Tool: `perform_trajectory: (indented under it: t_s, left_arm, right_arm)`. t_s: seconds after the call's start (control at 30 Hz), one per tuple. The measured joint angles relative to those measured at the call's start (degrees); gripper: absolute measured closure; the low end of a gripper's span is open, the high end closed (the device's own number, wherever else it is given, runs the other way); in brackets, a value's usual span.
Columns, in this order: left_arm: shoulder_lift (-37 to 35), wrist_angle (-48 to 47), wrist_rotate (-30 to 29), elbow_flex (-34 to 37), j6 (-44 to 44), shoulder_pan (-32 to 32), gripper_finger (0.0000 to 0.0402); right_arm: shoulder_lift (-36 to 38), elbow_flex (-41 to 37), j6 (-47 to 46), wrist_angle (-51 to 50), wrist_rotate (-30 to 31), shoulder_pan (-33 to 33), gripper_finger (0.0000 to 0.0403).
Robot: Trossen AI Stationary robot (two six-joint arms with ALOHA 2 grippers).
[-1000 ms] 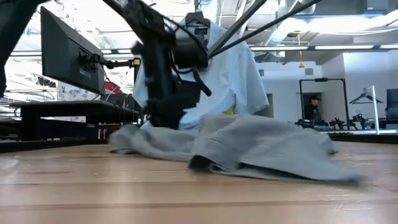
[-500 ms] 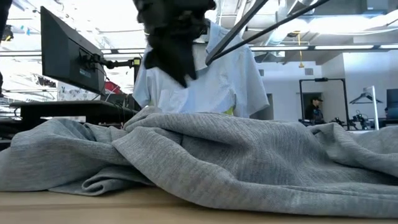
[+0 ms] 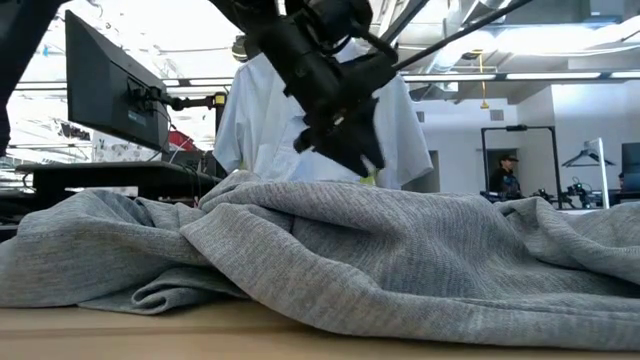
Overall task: Hang clothes
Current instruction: Hang the gray shirt on the rack
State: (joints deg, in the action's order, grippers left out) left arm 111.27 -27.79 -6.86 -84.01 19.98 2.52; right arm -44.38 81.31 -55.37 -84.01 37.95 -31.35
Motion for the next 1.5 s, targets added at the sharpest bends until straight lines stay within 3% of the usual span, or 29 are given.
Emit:
perform_trajectory:
  t_s: [0.17,0.23,0.33,0.47,0.6,0.7,0.8,0.87,0.97,1.03,1.13,1.2,1.3,1.4,1.5]
  left_arm:
    - [-0.7,-14.9,-8.6,0.1,-4.1,0.0,0.0249]
    - [0.1,-10.4,-9.6,1.3,-5.0,1.3,0.0249]
    - [2.5,1.7,-6.3,3.3,-7.0,3.0,0.0249]
    - [6.8,5.8,-4.2,3.3,-6.7,3.3,0.0249]
    - [10.1,-5.2,-3.5,2.7,-6.7,2.9,0.0249]
    - [10.3,-21.1,-4.5,2.8,-0.4,0.9,0.0249]
    - [8.5,-33.3,-4.8,4.4,7.4,-3.5,0.025]
    - [5.3,-36.1,-4.4,4.8,10.1,-6.6,0.025]
    - [-1.9,-32.6,-9.1,4.7,12.0,-9.1,0.025]
    - [-7.8,-28.1,-12.3,4.4,8.3,-7.8,0.025]
    - [-12.3,-20.1,-12.4,4.9,0.4,-4.1,0.025]
    - [-13.2,-15.6,-8.4,5.5,-5.2,-0.6,0.025]
    - [-13.7,-10.3,4.3,5.5,-9.9,6.3,0.0249]
    - [-10.5,-10.5,16.6,5.6,-14.7,12.1,0.0249]
    - [-6.9,-10.8,23.3,5.7,-22.9,14.5,0.0249]
  right_arm:
    - [0.0,1.9,1.3,0.0,1.8,0.0,0.0377]
    - [0.0,2.8,1.9,0.1,3.7,0.0,0.0377]
    - [0.2,4.0,2.4,0.1,6.4,0.0,0.0377]
    - [0.2,5.1,1.5,0.1,8.3,0.5,0.0377]
    - [0.2,5.6,1.0,0.1,8.5,2.2,0.0377]
    - [0.2,5.6,1.0,0.1,8.5,3.4,0.0377]
    - [0.1,5.6,1.5,0.0,8.4,4.3,0.0377]
    - [0.1,5.6,1.8,0.0,8.4,4.9,0.0377]
    - [0.2,5.6,2.7,-0.3,8.3,5.4,0.0377]
    - [0.2,5.6,3.2,-0.2,8.3,5.7,0.0377]
    - [0.2,5.6,3.2,-0.1,8.2,5.7,0.0377]
    - [0.2,5.6,3.2,0.2,8.2,5.7,0.0377]
    - [0.1,5.6,3.0,0.4,8.2,5.7,0.0377]
    - [-0.2,5.6,2.8,0.9,7.4,5.7,0.0377]
    - [-0.3,5.6,1.7,1.0,7.1,5.7,0.0377]
